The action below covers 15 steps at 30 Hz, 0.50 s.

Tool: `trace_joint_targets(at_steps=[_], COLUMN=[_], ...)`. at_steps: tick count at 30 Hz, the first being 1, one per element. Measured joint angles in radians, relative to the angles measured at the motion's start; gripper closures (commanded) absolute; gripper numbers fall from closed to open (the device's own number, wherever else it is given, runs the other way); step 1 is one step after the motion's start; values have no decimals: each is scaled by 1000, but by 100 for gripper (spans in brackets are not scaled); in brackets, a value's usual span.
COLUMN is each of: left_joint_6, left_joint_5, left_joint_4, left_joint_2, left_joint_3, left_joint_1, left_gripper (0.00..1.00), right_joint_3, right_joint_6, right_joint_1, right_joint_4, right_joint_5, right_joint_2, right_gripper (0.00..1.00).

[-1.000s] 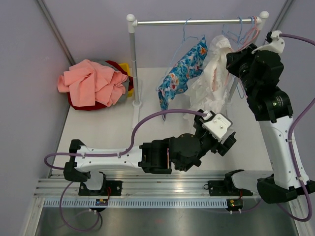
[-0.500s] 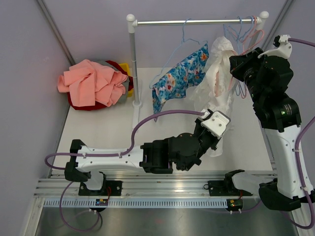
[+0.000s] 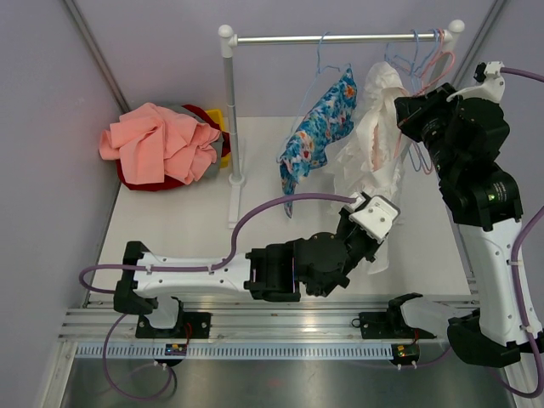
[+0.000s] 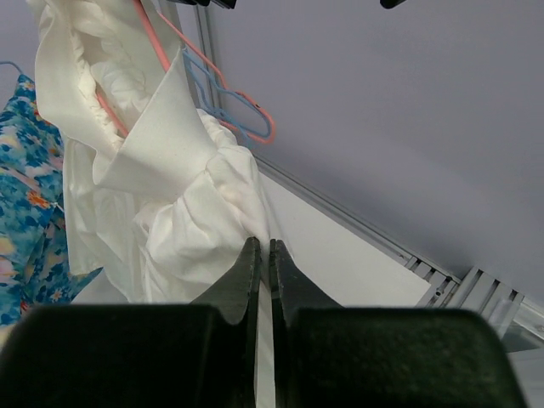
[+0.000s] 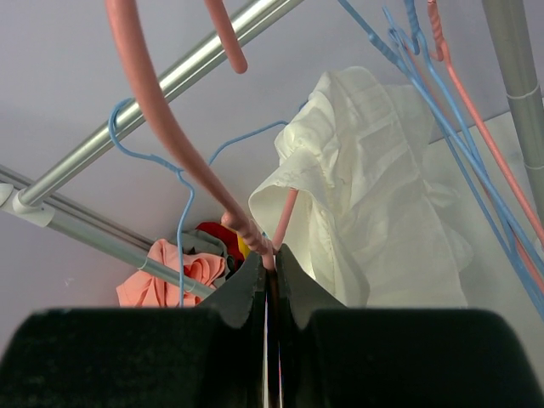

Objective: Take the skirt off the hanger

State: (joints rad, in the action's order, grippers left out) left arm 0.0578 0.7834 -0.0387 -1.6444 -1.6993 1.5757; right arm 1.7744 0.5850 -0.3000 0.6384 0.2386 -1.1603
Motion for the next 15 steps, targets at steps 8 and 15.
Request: trace_joint_targets(at_steps=[8,15], left_joint_6=[120,198], left_joint_5=[47,50], left_joint_4=[74,237], left_joint_2=[-93,-273], left_joint_3=[-193,-521], left_joint_1=[73,193], left_gripper=[100,100], right_joint_3=[-38,-107], right_joint_6=[5,23], right_joint_1=[0,-1], right_joint_4=[-2,-55], right_joint_5=[-14,6], right_joint_2=[8,10], right_gripper=[100,100])
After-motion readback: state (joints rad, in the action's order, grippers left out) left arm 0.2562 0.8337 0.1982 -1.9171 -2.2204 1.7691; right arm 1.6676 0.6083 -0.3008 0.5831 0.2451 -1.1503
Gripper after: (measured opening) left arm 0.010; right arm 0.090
